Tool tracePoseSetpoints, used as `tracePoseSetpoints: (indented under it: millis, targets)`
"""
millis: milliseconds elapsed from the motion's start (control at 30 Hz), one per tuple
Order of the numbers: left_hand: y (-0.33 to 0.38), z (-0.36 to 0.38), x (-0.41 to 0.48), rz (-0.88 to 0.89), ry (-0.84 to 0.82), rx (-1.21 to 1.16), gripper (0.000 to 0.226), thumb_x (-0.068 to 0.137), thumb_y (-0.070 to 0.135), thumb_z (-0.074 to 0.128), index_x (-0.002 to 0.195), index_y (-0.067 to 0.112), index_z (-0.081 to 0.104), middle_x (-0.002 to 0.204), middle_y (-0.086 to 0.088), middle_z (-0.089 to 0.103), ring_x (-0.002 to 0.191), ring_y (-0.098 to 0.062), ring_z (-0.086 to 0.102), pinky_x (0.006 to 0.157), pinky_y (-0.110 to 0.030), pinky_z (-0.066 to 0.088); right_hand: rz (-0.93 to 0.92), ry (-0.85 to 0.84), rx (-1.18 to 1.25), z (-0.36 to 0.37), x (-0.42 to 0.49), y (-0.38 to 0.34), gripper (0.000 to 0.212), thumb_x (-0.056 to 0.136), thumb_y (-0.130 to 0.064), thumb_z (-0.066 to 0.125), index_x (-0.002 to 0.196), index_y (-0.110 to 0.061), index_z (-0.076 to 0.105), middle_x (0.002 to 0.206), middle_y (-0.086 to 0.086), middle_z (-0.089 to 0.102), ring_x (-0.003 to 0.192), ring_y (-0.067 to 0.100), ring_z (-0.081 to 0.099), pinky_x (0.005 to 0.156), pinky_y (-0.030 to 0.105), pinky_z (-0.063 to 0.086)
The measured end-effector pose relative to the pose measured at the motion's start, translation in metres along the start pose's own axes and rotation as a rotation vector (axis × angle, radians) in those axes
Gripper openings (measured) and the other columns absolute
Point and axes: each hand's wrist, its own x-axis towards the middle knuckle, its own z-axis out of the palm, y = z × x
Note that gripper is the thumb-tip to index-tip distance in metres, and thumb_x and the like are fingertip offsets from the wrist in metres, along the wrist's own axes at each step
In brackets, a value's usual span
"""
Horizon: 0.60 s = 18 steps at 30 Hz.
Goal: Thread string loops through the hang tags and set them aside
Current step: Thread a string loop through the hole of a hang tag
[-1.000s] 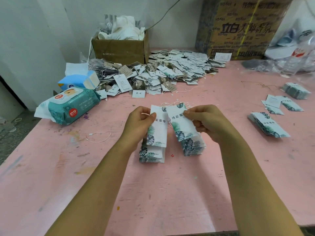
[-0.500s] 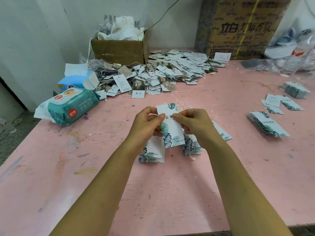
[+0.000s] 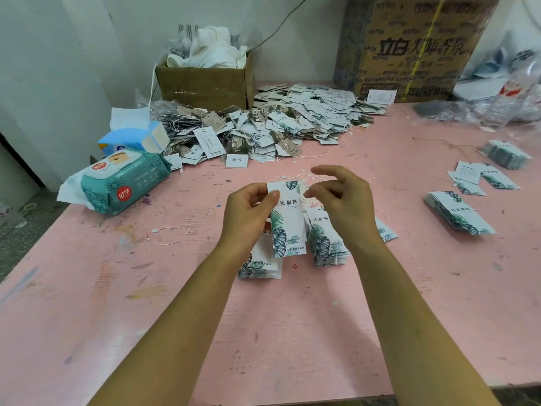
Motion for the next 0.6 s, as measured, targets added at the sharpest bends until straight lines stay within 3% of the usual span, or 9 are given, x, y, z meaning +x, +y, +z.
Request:
tracePoseSetpoints:
  millis: [100,267,400,533,600]
  targets:
    - [0.001,0.002,-0.002,0.013,-0.004,0.009,0.019,0.089,0.007,0.059,0.083,0.024,0.067,0.075,0.007,0.069,0.061,-0.001,0.061,0.045,-0.017,0.045,-0.028,-0.003,-0.001,0.003,-0.001,-0.003,0.021,0.08,0.002,0.066,0.08,-0.019,0.065,0.068,-0.007,0.066,0.065,0.002,0.065,0.066,0.016,0.049]
    - [0.002,0.001,-0.003,0.027,0.006,0.022,0.021,0.088,0.009,0.06,0.084,0.028,0.068,0.075,0.012,0.07,0.065,-0.003,0.063,0.047,-0.017,0.046,-0.065,-0.07,-0.128,0.008,-0.004,-0.003,0.013,0.085,-0.006,0.064,0.082,-0.018,0.063,0.069,-0.008,0.061,0.07,0.015,0.06,0.071,0.03,0.05]
    - [0.002,0.001,-0.005,0.035,-0.004,0.019,0.02,0.088,0.01,0.061,0.084,0.027,0.068,0.074,0.011,0.07,0.065,-0.002,0.063,0.047,-0.016,0.045,-0.114,-0.063,-0.18,0.012,-0.005,-0.003,0.013,0.089,-0.009,0.059,0.082,-0.02,0.057,0.069,-0.015,0.054,0.065,0.004,0.049,0.064,0.025,0.041]
    - [0.002,0.0,-0.004,0.041,-0.006,0.032,0.018,0.088,0.012,0.061,0.083,0.027,0.068,0.073,0.013,0.07,0.066,-0.001,0.062,0.047,-0.015,0.044,-0.083,-0.087,-0.178,0.014,-0.006,-0.001,0.012,0.089,-0.008,0.058,0.082,-0.017,0.056,0.079,0.002,0.058,0.076,0.019,0.053,0.071,0.031,0.043]
    - [0.002,-0.001,-0.005,0.048,-0.013,0.043,0.018,0.088,0.013,0.061,0.082,0.028,0.068,0.071,0.014,0.07,0.065,0.0,0.061,0.046,-0.015,0.043,-0.064,-0.082,-0.17,0.015,-0.007,0.0,0.011,0.089,-0.009,0.059,0.081,-0.017,0.057,0.078,0.004,0.059,0.075,0.019,0.054,0.07,0.029,0.043]
